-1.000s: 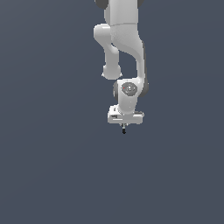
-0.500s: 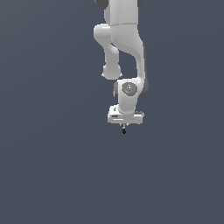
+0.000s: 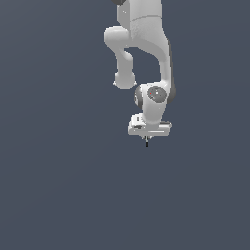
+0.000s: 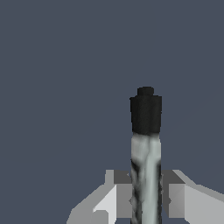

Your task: Pick up the object and move it to a goal position.

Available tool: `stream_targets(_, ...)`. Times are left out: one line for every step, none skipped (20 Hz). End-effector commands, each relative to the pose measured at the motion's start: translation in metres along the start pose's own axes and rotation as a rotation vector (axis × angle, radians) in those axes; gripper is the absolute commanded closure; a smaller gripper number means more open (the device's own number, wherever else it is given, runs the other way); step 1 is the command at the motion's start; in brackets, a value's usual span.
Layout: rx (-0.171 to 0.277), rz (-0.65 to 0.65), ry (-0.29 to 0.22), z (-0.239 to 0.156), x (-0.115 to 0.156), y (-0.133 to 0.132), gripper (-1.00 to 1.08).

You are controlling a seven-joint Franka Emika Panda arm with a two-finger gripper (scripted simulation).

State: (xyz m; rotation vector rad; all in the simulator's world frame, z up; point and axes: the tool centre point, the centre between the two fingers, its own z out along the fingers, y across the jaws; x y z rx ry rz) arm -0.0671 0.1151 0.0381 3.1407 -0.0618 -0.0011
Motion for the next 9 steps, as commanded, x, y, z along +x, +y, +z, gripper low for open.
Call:
stream_targets(0.0,-0.001,0.001,-0.012,0.002,-0.017,1.08)
stream_targets(0.0,-0.001,0.001,-0.015,0.002,-0.022,1.08)
stream_targets(0.0,-0.001,0.001,-0.018,0.003,-0.027,1.08)
stream_targets(0.0,-0.001,0.001,-0.021,0.003,-0.031,1.08)
stream_targets(0.0,-0.001,0.001,-0.023,0.004,-0.033,1.08)
stream_targets(0.0,-0.001,0.001,-0.024,0.005,-0.036,1.08)
stream_targets(0.0,-0.001,0.001,-0.025,0.005,-0.037,1.08)
stream_targets(0.0,-0.001,0.001,-0.025,0.005,-0.038,1.08)
stream_targets(0.0,-0.001,0.001,-0.026,0.006,-0.038,1.08)
